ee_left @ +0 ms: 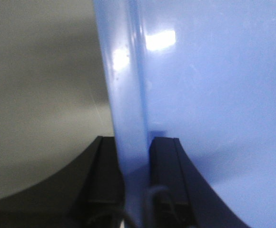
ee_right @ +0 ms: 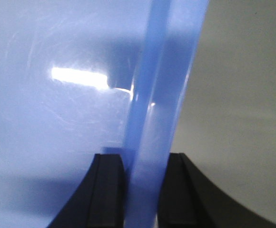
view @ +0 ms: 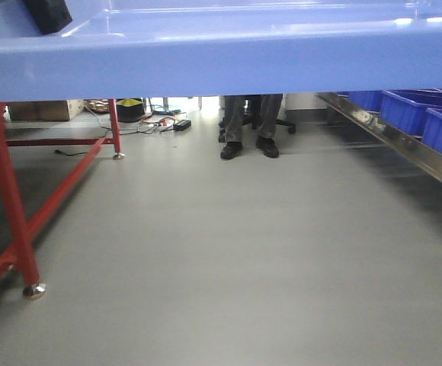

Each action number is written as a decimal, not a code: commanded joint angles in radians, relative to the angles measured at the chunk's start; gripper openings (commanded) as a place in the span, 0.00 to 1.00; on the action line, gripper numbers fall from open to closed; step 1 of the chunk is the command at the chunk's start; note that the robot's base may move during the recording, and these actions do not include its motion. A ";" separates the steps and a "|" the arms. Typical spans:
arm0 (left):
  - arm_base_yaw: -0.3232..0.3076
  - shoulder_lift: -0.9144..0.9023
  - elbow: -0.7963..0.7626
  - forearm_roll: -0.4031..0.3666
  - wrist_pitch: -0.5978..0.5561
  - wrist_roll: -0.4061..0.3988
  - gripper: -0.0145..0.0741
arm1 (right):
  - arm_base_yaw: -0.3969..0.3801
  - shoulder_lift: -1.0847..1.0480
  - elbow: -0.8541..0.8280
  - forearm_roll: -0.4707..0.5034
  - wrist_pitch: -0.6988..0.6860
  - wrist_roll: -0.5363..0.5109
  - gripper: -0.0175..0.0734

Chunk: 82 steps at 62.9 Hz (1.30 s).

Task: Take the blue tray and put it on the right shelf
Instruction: 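Hold the tray raised while the base backs away from the table, then hold the tray while the base turns and drives to the steel shelf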

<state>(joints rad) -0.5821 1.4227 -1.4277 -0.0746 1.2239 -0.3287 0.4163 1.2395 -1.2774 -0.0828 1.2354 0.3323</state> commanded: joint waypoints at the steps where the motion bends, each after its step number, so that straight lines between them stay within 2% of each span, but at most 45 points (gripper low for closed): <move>1: -0.009 -0.035 -0.030 -0.024 0.108 0.042 0.11 | 0.001 -0.026 -0.035 -0.054 -0.041 -0.040 0.26; 82: -0.009 -0.035 -0.030 -0.064 0.108 0.042 0.11 | 0.001 -0.026 -0.035 -0.054 -0.041 -0.040 0.26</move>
<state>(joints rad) -0.5821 1.4227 -1.4277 -0.1077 1.2327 -0.3287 0.4163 1.2395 -1.2774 -0.0950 1.2369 0.3323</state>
